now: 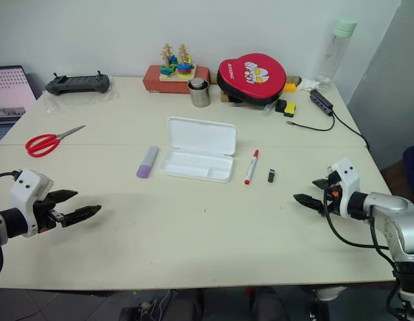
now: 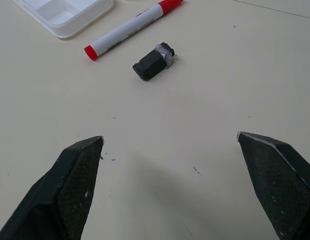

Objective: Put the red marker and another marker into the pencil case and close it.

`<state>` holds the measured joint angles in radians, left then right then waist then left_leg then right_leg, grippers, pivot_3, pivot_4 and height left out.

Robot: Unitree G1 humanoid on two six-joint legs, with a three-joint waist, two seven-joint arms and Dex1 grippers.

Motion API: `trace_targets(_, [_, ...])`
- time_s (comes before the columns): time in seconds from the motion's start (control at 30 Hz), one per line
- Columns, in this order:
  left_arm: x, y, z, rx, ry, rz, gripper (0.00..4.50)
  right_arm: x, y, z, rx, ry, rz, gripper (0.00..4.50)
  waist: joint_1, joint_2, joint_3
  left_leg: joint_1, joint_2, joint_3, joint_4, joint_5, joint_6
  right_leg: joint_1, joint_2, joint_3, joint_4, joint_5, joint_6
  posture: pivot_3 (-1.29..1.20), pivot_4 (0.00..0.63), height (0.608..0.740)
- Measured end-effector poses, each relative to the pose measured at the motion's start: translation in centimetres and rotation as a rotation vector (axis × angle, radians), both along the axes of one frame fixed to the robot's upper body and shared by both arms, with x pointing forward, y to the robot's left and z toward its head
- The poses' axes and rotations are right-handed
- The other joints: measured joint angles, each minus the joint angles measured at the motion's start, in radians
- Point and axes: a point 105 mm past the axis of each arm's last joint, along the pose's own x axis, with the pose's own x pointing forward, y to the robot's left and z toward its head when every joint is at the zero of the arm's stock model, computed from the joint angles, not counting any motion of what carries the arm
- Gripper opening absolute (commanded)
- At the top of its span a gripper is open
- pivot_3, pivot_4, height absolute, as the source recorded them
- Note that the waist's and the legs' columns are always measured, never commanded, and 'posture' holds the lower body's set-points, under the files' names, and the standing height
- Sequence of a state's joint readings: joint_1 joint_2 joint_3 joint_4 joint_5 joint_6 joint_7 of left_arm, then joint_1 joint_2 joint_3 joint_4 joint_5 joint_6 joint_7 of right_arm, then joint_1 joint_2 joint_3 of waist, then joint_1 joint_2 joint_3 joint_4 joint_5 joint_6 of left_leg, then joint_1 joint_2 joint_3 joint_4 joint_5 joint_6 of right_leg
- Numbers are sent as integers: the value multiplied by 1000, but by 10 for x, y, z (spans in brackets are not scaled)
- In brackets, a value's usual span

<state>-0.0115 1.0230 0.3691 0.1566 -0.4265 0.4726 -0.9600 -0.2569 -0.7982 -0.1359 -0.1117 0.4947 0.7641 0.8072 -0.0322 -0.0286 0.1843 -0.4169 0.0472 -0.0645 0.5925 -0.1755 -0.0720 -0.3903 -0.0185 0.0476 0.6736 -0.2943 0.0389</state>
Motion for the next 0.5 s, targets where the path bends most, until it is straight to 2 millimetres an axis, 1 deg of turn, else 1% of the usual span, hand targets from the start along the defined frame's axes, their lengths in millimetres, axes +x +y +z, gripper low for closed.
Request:
trace_targets(0.1, [-2, 1, -3, -9, 17, 5, 4500, 0, 0, -1, 0, 8, -1, 4481, 0, 0, 0, 0, 0, 0, 0, 0, 0, 0, 0, 0, 0, 0, -1, 0, 150, 740])
trace_targets(0.33, [0, 2, -1, -4, 3, 22, 4500, 0, 0, -1, 1, 9, 1, 4481, 0, 0, 0, 0, 0, 0, 0, 0, 0, 0, 0, 0, 0, 0, 1, 0, 150, 740])
trace_targets(0.5, [3, -1, -2, -16, -12, 27, 4500, 0, 1, 0, 2, 7, 5, 4481, 0, 0, 0, 0, 0, 0, 0, 0, 0, 0, 0, 0, 1, 1, 2, 0, 150, 740])
